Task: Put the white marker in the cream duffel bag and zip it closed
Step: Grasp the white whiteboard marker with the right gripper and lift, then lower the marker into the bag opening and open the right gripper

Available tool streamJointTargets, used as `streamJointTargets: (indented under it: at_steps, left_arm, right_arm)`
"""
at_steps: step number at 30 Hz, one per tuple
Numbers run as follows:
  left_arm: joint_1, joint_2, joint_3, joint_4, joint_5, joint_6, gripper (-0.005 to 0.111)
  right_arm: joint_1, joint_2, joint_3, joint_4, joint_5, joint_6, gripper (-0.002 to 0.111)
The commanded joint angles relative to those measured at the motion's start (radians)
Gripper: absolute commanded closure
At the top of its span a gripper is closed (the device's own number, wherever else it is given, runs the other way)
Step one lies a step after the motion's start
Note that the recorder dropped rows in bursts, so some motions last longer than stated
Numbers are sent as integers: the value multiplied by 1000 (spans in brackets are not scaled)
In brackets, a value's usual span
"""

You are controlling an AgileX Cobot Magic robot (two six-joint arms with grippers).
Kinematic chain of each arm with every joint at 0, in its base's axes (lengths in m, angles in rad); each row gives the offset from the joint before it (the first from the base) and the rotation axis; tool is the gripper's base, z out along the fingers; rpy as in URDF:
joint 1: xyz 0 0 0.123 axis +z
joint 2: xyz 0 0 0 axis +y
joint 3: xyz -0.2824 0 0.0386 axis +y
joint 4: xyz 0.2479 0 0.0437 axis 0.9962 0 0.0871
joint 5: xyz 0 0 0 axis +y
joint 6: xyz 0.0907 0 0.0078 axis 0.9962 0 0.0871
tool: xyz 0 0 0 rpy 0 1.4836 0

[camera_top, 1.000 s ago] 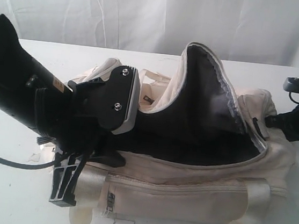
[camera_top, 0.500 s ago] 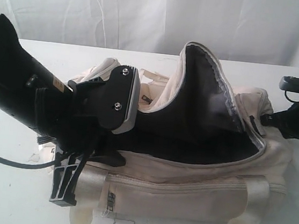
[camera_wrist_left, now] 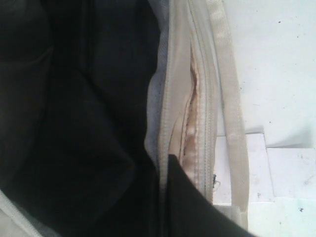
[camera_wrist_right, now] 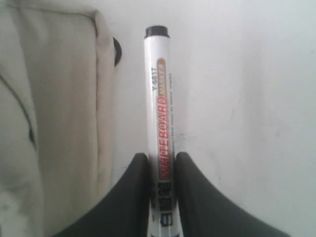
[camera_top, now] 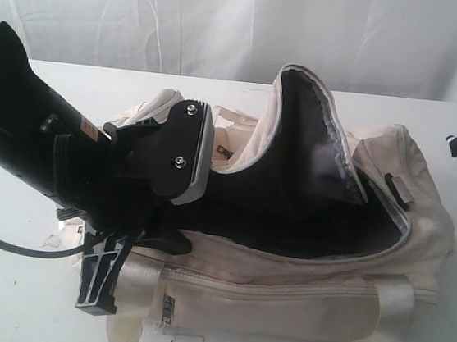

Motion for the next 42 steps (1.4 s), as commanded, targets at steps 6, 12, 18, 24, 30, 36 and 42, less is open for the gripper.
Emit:
streamJointTargets:
  at_steps: [6, 12, 18, 24, 30, 36, 42]
  left_arm:
    - [-5, -5, 6, -15, 18, -8, 107]
    - [-5, -5, 6, -15, 18, -8, 107]
    - [-5, -5, 6, -15, 18, -27, 107]
    - [-5, -5, 6, -19, 18, -35, 107]
    - [-5, -5, 6, -19, 18, -61, 107]
    - [-5, -5, 6, -19, 18, -74, 107]
    - [-5, -5, 6, -19, 18, -80, 107]
  right_arm:
    - [-7, -235, 13, 40, 181, -42, 101]
    - [-7, -450, 79, 334, 341, -201, 101]
    - [29, -652, 220, 487, 392, -250, 101]
    - [184, -683, 307, 513, 332, -250, 101]
    - [283, -633, 351, 531, 247, -268, 101]
    - [352, -561, 351, 542, 190, -272, 101]
    - [372, -530, 351, 543, 193, -272, 101]
